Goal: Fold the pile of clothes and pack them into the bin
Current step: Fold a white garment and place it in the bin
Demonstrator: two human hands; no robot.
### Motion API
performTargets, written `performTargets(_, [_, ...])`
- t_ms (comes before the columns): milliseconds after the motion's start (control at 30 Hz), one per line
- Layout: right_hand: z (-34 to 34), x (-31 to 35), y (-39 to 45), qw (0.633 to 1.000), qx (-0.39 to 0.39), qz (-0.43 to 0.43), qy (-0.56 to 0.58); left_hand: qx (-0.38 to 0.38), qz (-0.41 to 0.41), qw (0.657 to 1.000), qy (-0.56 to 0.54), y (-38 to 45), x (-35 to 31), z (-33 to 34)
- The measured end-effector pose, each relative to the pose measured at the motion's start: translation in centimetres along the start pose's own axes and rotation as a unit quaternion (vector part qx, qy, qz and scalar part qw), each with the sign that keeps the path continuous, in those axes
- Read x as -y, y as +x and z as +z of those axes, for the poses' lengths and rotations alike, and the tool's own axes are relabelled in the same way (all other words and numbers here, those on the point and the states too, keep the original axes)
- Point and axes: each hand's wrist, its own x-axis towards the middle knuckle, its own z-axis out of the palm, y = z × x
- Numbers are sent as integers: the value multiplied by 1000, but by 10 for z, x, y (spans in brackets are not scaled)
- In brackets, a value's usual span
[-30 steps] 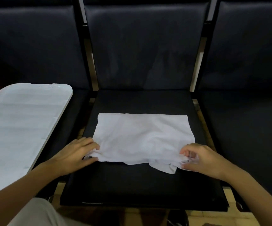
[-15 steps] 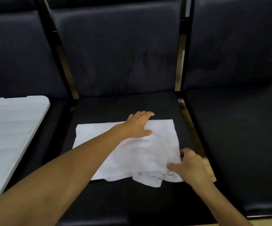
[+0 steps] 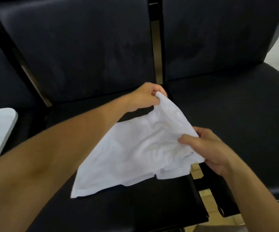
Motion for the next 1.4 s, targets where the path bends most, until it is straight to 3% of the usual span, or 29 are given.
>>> performTargets(133, [29, 23, -19, 994, 70, -87, 17, 18, 58, 987, 147, -43, 0, -47])
performTargets(267, [106, 30, -27, 978, 151, -137, -40, 28, 42, 955, 294, -107, 34, -98])
performTargets(333, [143, 29, -31, 960, 242, -128, -63, 64, 20, 923, 378, -140, 67, -121])
performTargets(400, [160, 26, -29, 943, 299, -118, -87, 123, -48, 870, 475, -167, 97, -137])
performTargets(433, [162, 22, -25, 945, 285, -122, -101, 137, -88, 851, 500, -179, 109, -143])
performTargets(500, [153, 12, -10, 957, 165, -154, -184, 125, -122, 854, 490, -185, 117, -135])
performTargets(600, [135, -4, 10, 925, -20, -122, -358, 84, -27, 879, 468, -162, 104, -96])
performTargets(700, [142, -12, 18, 949, -8, -41, -313, 143, 22, 875, 461, -131, 82, -57])
performTargets(767, [157, -15, 22, 943, 2, -31, -332, 205, 21, 822, 531, -114, 73, -41])
performTargets(833, [165, -17, 24, 934, 8, -26, -355, 203, 23, 791, 576, -108, 75, -36])
performTargets(933, [155, -8, 30, 948, 24, -23, -317, 144, 77, 794, 586, -124, 85, -57])
performTargets(1000, [145, 3, 26, 946, 42, -78, -310, 100, 81, 794, 594, -152, 87, -77])
performTargets(1133, [160, 40, -12, 905, 152, -215, -333, 13, 41, 853, 521, -256, 74, -100])
performTargets(1267, [219, 67, -59, 825, 256, -304, -403, -122, -53, 870, 474, -390, 61, -109])
performTargets(1400, [319, 82, -114, 734, 299, -397, -463, -256, -151, 828, 475, -532, 69, -101])
